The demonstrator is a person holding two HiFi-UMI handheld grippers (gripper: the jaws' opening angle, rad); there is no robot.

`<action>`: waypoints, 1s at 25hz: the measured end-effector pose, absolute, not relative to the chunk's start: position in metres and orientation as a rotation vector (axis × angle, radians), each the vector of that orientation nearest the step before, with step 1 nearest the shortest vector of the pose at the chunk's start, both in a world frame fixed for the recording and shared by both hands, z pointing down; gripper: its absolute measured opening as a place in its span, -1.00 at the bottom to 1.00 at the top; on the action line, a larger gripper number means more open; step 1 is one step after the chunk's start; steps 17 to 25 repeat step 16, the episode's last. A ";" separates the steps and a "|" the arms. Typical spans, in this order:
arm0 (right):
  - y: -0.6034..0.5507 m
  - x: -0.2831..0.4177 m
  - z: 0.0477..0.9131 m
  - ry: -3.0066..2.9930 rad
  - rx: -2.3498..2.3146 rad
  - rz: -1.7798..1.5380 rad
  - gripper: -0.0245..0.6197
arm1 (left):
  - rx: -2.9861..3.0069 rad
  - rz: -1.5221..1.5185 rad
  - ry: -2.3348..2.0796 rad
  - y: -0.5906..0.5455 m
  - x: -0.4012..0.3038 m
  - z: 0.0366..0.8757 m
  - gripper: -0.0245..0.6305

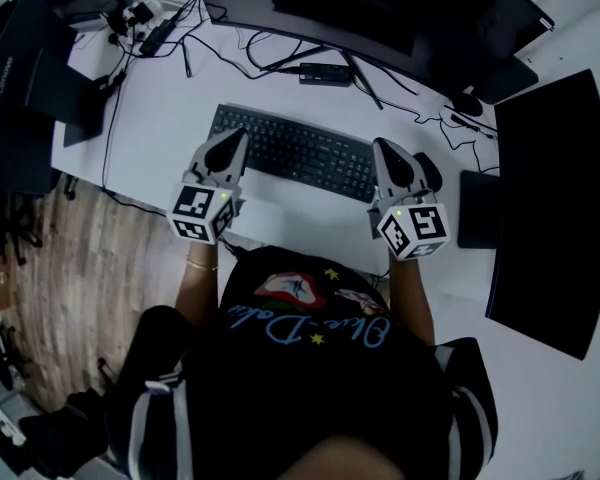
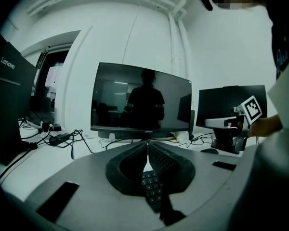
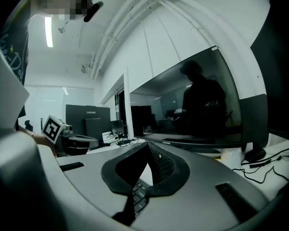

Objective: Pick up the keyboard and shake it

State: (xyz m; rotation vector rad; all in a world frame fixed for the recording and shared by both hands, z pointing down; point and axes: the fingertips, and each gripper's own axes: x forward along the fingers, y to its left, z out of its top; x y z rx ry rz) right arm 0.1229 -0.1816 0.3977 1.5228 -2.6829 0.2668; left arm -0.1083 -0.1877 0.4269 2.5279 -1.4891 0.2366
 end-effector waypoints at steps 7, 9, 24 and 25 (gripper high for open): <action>-0.179 0.122 0.393 -2.719 1.518 0.291 -0.92 | 2.534 0.246 -1.493 -0.182 -0.108 0.430 -0.90; -0.178 0.120 0.392 -2.724 1.508 0.280 -0.92 | 2.529 0.248 -1.505 -0.181 -0.109 0.428 -0.90; -0.176 0.117 0.388 -2.742 1.490 0.262 -0.92 | 2.529 0.243 -1.504 -0.176 -0.110 0.426 -0.90; -0.176 0.117 0.388 -2.742 1.490 0.262 -0.92 | 2.529 0.243 -1.504 -0.176 -0.110 0.426 -0.90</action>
